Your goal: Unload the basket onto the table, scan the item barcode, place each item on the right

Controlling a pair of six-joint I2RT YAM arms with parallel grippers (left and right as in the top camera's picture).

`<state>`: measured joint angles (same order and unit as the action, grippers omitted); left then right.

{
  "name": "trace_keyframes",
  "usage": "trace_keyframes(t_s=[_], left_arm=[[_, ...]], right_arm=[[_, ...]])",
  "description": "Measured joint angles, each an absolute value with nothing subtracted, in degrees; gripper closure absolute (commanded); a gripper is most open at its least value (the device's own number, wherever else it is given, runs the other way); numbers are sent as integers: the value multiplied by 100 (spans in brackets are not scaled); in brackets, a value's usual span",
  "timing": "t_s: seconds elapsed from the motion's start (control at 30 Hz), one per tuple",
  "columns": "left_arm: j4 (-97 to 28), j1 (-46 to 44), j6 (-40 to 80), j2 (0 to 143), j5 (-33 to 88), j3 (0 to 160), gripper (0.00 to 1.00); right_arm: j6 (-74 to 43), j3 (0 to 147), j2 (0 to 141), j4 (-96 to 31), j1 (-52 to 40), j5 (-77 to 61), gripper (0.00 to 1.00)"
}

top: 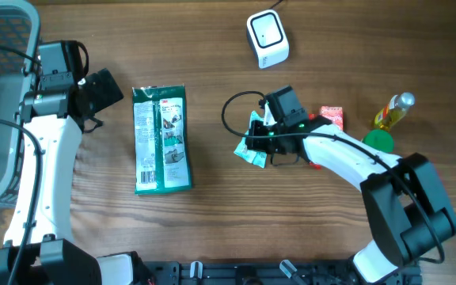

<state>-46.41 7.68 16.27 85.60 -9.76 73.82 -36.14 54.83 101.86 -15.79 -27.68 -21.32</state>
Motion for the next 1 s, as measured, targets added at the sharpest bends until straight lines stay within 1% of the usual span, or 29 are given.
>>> trace_keyframes(t_s=[0.23,0.27,0.3,0.37,0.43,0.47,0.63,0.83,1.0], left_arm=[[-4639,768,1627,8560,-976,7382,0],[-4641,768,1627,8560,-976,7382,0],[-4639,768,1627,8560,-976,7382,0],[-4641,768,1625,8560,-976,7382,0],[-4641,768,1627,8560,-978,7382,0],[-4641,768,1627,8560,-978,7382,0],[-4639,768,1627,8560,-976,7382,0],[-4641,768,1627,8560,-976,7382,0],[-4639,768,1625,8560,-976,7382,0]], right_arm=[[-3542,5516,10237,-1629,-2792,-2123,95],[-3448,5546,10237,-1691,-2788,-2134,92],[-3367,5712,10232,-1890,-2740,-2158,86],[-3140,6020,10202,-2209,-2606,-2178,80],[-2952,6274,10114,-2357,-2418,-2132,71],[-2891,6355,10060,-2370,-2307,-2060,70],[-2606,6434,10014,-2375,-1850,-1409,70],[-2517,6434,10311,-2215,-1822,-1079,70],[-2519,6431,10490,-2821,-1822,-1090,70]])
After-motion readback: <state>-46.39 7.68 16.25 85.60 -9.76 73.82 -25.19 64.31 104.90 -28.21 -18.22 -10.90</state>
